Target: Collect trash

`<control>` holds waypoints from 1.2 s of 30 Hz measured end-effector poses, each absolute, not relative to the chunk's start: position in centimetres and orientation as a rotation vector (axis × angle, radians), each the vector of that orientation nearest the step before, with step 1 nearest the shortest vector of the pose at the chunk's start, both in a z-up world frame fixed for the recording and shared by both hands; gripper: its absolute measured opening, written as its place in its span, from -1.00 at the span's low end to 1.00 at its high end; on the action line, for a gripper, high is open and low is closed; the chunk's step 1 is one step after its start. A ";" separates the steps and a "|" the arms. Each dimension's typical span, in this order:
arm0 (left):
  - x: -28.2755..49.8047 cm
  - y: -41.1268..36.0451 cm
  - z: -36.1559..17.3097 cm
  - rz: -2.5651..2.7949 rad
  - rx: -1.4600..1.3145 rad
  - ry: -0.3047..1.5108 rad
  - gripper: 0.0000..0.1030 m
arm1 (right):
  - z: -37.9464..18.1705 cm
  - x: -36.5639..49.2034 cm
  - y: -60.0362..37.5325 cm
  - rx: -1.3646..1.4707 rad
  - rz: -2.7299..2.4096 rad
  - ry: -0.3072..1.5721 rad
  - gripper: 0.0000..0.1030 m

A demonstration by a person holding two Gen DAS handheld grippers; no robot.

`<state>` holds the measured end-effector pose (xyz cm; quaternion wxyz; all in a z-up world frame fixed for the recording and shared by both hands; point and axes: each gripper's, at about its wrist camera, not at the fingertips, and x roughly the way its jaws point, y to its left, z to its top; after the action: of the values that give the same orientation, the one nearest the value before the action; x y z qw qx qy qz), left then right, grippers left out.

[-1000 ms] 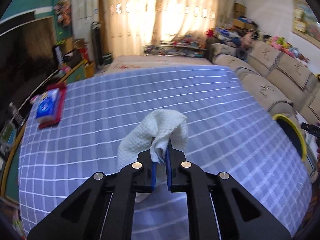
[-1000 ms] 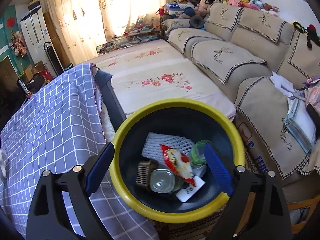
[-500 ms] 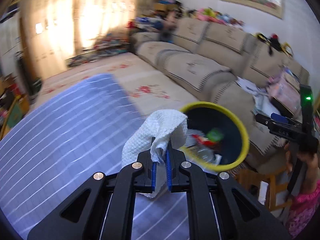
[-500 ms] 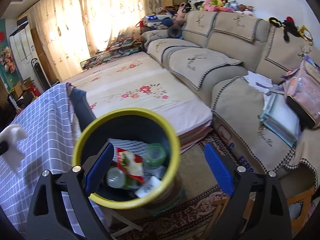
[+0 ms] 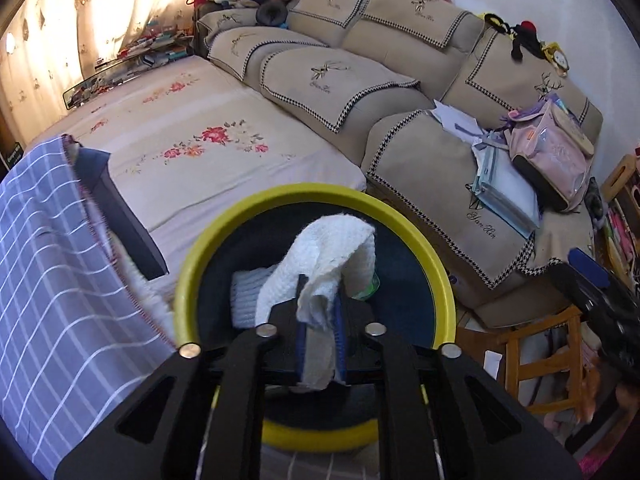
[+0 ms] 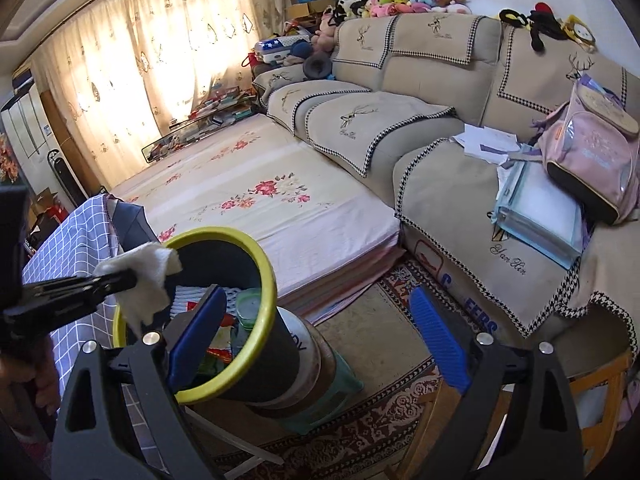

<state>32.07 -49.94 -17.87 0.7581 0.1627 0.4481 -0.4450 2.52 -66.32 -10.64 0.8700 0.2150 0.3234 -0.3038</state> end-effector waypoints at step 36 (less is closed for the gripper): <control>18.0 -4.1 -6.6 -0.145 -0.052 0.682 0.90 | -2.2 4.8 -46.2 0.189 -0.131 0.563 0.83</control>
<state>18.00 -4.13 -6.64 0.9396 -0.0256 0.3339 -0.0713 4.79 -46.23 -2.23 0.9542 0.0929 0.2771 -0.0647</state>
